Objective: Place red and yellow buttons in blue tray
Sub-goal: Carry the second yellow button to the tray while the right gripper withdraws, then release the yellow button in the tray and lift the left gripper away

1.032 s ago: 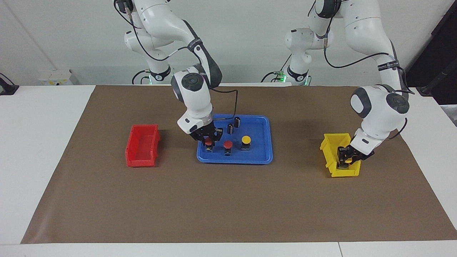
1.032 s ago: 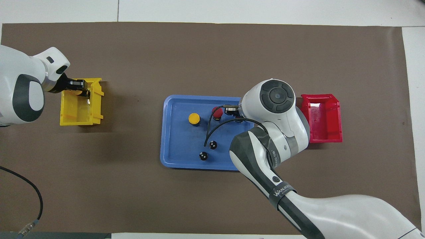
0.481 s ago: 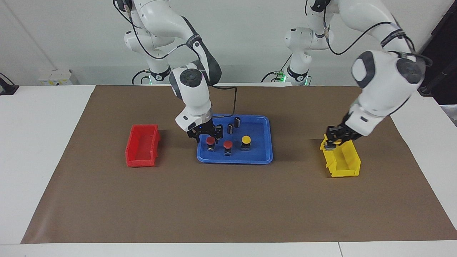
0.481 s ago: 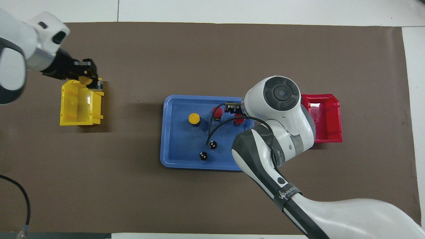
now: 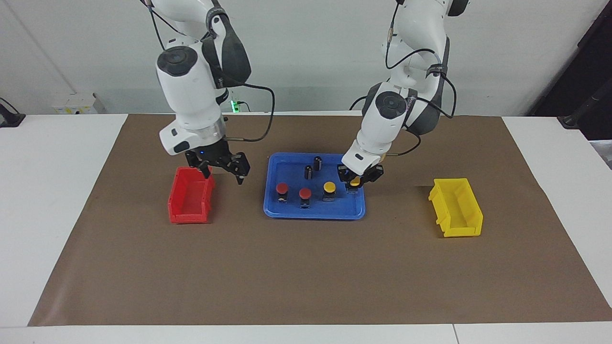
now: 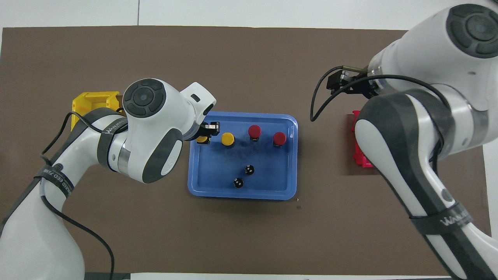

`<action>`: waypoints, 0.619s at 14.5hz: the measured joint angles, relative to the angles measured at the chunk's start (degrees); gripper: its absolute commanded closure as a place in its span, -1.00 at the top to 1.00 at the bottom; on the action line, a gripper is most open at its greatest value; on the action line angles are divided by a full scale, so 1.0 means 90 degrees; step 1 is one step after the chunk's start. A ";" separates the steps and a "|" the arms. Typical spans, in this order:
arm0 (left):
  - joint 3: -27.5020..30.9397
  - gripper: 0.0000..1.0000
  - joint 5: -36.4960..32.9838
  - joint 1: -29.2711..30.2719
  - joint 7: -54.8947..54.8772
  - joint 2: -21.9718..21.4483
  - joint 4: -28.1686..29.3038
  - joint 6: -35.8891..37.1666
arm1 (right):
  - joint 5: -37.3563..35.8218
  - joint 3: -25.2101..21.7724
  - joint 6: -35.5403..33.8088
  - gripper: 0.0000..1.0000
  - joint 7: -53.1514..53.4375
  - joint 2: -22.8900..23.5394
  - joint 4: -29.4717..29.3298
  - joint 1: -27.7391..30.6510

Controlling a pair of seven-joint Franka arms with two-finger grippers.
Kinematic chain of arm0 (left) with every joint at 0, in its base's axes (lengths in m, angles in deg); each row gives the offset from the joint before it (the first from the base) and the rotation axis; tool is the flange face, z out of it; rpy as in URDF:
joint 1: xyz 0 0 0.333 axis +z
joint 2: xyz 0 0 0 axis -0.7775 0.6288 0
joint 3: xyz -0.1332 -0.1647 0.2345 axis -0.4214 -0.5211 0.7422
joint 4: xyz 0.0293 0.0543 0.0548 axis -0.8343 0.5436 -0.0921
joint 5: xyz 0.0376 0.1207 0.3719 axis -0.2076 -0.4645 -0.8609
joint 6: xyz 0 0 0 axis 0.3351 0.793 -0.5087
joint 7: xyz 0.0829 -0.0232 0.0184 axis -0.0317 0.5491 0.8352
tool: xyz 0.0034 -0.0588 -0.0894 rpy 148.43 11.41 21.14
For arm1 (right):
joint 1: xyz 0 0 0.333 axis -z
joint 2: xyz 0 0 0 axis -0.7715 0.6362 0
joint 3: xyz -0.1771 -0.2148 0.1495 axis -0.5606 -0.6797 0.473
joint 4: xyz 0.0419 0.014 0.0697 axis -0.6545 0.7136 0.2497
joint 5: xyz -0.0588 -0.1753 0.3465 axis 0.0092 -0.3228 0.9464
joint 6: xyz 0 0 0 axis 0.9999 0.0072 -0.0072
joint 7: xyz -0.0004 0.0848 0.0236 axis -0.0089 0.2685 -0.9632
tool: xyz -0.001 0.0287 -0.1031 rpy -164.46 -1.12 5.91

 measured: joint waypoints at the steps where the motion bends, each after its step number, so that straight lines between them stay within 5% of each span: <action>1: 0.0021 -0.97 0.0000 0.0005 -0.0001 -0.0007 0.0113 -0.0097 | -0.0002 -0.0002 -0.0134 1.00 -0.0148 -0.0082 -0.0029 0.0152; 3: 0.0031 -0.84 0.0000 -0.0012 -0.0005 -0.0018 0.0314 -0.0336 | -0.0007 -0.0009 -0.0488 1.00 -0.0416 -0.0309 -0.0072 0.0413; 4: 0.0027 -0.25 0.0000 -0.0039 -0.0005 -0.0019 0.0426 -0.0518 | -0.0011 -0.0013 -0.0688 1.00 -0.0582 -0.0451 -0.0085 0.0532; 5: 0.0018 0.79 0.0000 -0.0053 -0.0005 -0.0019 0.0522 -0.0679 | -0.0018 -0.0018 -0.0884 1.00 -0.0752 -0.0601 -0.0088 0.0665; 6: 0.0012 1.00 0.0000 -0.0055 -0.0005 -0.0018 0.0578 -0.0745 | -0.0022 -0.0019 -0.1061 1.00 -0.0962 -0.0744 -0.0089 0.0831; 9: 0.0044 1.00 0.0000 -0.0045 -0.0022 -0.0084 0.0475 -0.0497 | -0.0022 -0.0030 -0.1482 1.00 -0.1613 -0.0982 -0.0088 0.1214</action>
